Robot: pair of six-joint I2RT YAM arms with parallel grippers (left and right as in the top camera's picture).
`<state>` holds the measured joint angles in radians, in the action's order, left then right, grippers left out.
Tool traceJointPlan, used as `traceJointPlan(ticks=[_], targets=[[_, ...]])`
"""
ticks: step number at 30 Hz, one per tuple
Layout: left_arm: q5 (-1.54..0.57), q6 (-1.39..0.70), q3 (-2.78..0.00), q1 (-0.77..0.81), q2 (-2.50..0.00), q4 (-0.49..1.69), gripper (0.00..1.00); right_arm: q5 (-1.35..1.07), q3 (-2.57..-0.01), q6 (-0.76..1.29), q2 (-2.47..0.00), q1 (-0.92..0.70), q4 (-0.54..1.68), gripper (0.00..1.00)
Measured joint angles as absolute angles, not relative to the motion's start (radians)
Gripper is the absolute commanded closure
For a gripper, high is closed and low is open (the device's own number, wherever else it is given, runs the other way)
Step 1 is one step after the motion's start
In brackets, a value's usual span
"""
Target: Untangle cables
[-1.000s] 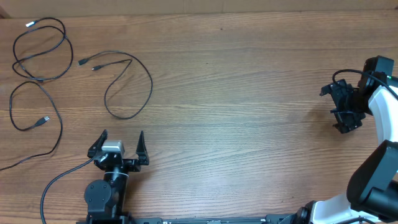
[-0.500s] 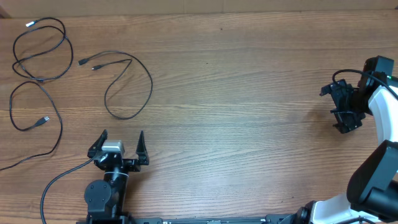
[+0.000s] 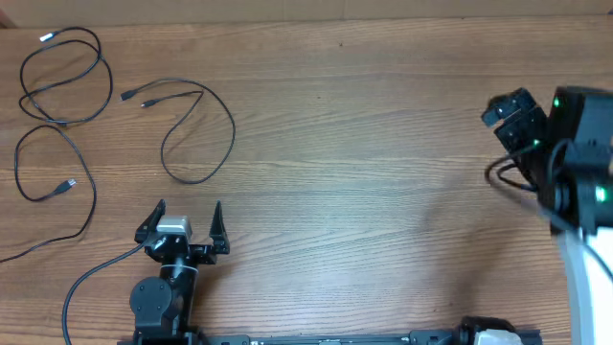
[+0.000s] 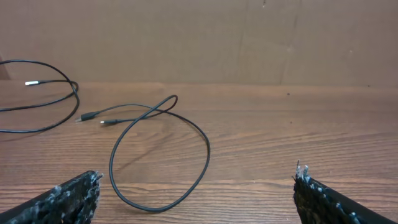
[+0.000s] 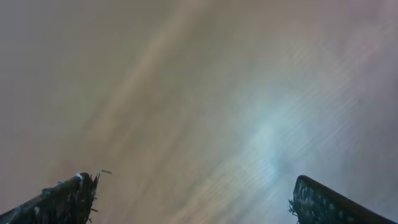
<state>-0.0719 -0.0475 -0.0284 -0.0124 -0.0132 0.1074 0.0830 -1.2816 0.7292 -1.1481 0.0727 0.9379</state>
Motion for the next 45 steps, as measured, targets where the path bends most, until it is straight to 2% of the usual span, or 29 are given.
traceJointPlan(ticks=[6,14,17,25,30,38,45], targets=[[-0.072,-0.045,-0.028,-0.012,-0.013,0.107,0.00,0.162,-1.049,0.642,-0.771,0.023,0.620,0.00],[-0.072,-0.044,-0.027,-0.012,-0.013,0.104,0.00,0.132,-0.423,0.586,-0.229,0.024,0.220,0.00],[-0.072,-0.044,-0.027,-0.012,-0.013,0.105,0.00,0.087,-0.210,0.583,-0.114,0.011,0.098,0.00],[-0.072,-0.044,-0.027,-0.012,-0.013,0.104,0.00,0.075,-0.044,0.582,-0.015,-0.039,0.028,0.00],[-0.072,-0.044,-0.026,-0.012,-0.013,0.104,0.00,0.078,-0.019,0.563,-0.014,-0.040,0.078,0.00],[-0.072,-0.044,-0.026,-0.012,-0.013,0.105,0.00,0.047,-0.019,0.295,-0.014,-0.040,0.085,0.00],[-0.072,-0.044,-0.026,-0.012,-0.013,0.105,0.00,0.026,-0.019,0.158,-0.014,-0.040,0.090,0.00]])
